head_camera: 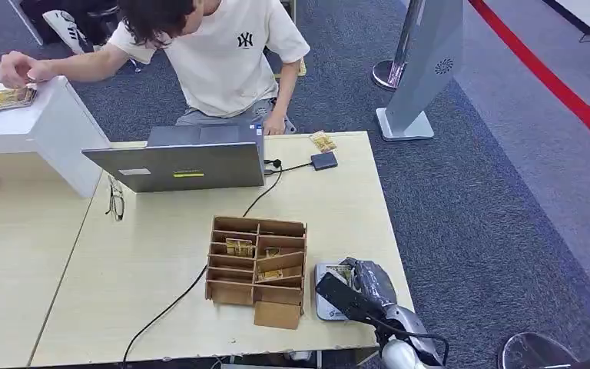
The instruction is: Pass the card to the sensor for recognition and then transmit it.
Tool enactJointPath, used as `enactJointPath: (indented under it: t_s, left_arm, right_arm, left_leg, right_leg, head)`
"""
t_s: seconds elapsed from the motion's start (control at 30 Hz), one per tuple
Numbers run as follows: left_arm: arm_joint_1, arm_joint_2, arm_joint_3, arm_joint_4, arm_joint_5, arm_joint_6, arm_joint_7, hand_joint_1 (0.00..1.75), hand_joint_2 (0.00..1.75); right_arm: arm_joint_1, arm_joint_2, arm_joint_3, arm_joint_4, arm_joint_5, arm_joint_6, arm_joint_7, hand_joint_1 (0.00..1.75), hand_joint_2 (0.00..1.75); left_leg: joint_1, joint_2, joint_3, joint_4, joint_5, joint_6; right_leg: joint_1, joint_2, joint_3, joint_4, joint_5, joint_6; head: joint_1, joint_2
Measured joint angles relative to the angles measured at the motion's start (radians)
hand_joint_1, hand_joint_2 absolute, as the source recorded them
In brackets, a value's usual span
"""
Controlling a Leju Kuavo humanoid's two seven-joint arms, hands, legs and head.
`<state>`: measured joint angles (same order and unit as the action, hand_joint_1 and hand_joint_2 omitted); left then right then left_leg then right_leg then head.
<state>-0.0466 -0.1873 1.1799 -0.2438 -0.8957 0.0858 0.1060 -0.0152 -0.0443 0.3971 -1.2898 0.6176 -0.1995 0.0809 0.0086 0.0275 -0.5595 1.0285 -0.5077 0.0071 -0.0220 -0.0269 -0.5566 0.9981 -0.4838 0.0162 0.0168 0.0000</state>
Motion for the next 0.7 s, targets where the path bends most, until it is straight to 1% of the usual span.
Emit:
enactJointPath:
  t_s: [0.7]
  left_arm:
    - [0.0, 0.0, 0.008, 0.0, 0.002, -0.001, 0.0, 0.0, 0.0]
  right_arm:
    - [-0.001, 0.0, 0.0, 0.002, 0.0, 0.001, -0.001, 1.75, 1.75]
  left_leg:
    - [0.0, 0.0, 0.0, 0.0, 0.0, 0.0]
  right_leg:
    - [0.0, 0.0, 0.0, 0.0, 0.0, 0.0]
  head:
    - [0.0, 0.0]
